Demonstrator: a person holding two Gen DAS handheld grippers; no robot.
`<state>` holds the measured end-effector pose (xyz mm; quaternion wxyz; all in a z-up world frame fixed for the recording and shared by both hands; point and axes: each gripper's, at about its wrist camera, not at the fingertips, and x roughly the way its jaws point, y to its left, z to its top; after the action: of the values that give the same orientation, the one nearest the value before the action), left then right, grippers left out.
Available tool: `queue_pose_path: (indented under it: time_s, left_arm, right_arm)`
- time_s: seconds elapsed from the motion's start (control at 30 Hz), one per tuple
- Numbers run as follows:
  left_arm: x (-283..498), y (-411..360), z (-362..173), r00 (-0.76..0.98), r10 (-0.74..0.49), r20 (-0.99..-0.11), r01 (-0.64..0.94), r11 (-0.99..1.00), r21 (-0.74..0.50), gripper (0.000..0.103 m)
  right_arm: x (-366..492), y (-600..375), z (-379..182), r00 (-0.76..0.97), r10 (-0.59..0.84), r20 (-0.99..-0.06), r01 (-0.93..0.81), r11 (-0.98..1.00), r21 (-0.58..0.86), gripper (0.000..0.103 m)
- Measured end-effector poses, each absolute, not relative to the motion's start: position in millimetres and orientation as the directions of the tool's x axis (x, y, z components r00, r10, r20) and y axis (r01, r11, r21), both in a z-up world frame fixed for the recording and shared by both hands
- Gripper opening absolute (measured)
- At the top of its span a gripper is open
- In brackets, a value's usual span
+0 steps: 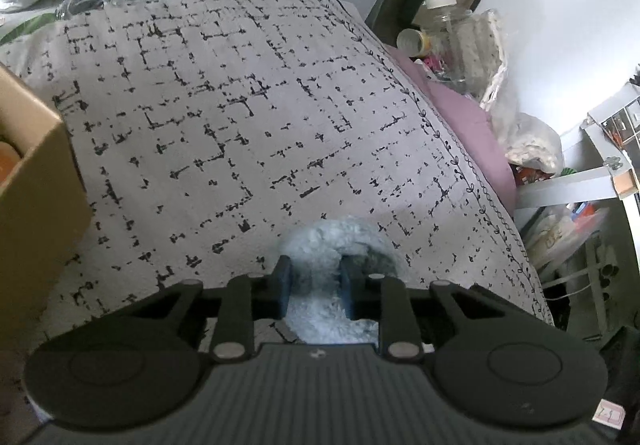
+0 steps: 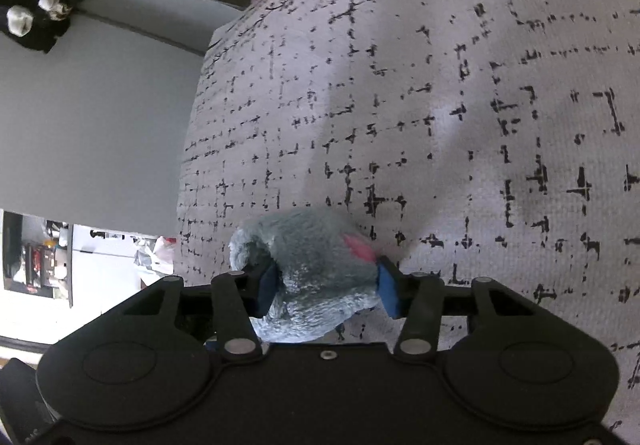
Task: Organize soft objects
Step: 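Close both grippers on the fluffy light blue plush, then carry the fluffy plush with both grippers over the box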
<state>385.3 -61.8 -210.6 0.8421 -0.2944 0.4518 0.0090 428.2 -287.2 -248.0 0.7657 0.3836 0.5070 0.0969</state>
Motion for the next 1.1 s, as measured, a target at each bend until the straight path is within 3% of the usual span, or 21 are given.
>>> queue_pose_path:
  time_s: [1.1]
  left_arm:
    - [296,-27,-85,0.739,-0.092,-0.668,-0.289,0.852,-0.437,0.024]
  right_arm:
    - [369,-242,-141,0.504,0.689,-0.520,-0.086,0.639,0.764,0.049]
